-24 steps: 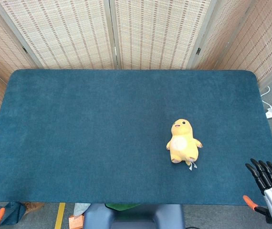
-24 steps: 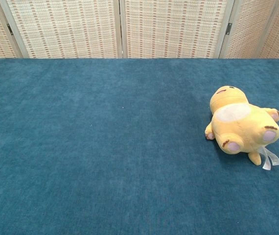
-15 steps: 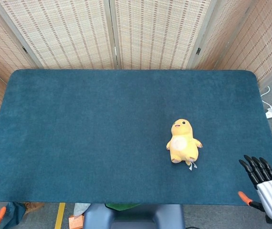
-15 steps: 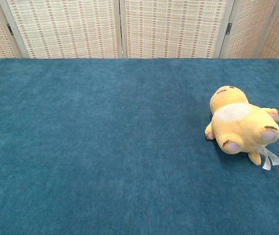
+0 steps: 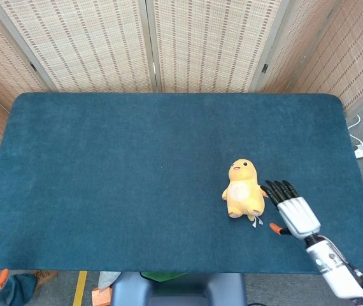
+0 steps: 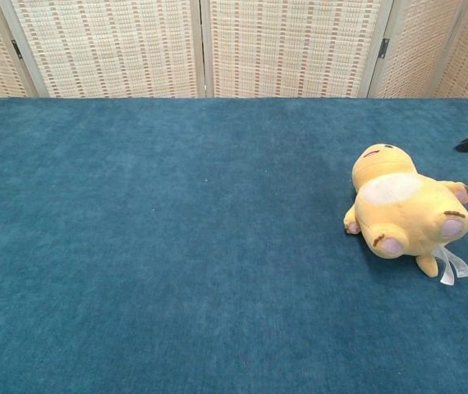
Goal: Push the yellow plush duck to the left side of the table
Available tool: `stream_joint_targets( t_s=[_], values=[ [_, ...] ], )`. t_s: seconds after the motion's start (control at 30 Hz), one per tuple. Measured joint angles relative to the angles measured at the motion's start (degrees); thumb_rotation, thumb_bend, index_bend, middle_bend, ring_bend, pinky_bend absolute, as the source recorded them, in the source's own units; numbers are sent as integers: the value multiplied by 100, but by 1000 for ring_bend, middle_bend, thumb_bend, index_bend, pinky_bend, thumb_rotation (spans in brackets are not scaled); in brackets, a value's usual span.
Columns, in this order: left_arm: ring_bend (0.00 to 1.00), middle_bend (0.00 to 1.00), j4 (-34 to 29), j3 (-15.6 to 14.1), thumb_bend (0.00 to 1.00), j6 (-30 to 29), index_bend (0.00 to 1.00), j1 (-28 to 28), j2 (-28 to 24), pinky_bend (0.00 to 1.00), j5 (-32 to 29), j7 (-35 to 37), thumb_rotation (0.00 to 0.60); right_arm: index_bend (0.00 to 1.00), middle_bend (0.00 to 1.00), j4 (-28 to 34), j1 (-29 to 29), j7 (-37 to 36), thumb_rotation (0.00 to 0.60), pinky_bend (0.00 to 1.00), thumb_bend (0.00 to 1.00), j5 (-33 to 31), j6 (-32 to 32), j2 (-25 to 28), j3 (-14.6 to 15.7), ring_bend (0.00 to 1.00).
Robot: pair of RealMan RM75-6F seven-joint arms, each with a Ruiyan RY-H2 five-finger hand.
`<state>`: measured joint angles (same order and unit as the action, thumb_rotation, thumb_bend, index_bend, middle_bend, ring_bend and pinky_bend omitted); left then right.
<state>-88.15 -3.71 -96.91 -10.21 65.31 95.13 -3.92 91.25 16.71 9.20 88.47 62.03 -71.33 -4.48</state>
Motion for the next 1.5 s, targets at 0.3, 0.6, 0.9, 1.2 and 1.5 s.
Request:
stream_joint_targets(
  t_s=[0.3,0.6,0.9,1.2,1.5],
  values=[
    [0,0,-59,71,315,193,0,81,-75,202,-263,144,600,158,271,-763,726,389,600,359,295,-689,-715,-986,-264,176],
    [0,0,-41,51,313,236,0,108,-95,202,-280,223,600,800,836,-1073,746,200,600,986,670,2,96,-1371,-152,766],
    [0,0,-34,38,312,234,0,126,-131,201,-272,348,600,803,788,-1350,1194,-260,600,962,649,1484,1129,-2292,32,722],
    [0,0,22,29,313,295,0,167,-201,202,-310,589,600,97,181,-1904,1905,309,600,408,322,1273,42,-3679,-58,194],
    [0,0,70,-23,315,282,0,180,-202,202,-220,650,600,0,0,-2064,2083,555,600,0,57,816,-257,-3911,-178,0]
  ],
)
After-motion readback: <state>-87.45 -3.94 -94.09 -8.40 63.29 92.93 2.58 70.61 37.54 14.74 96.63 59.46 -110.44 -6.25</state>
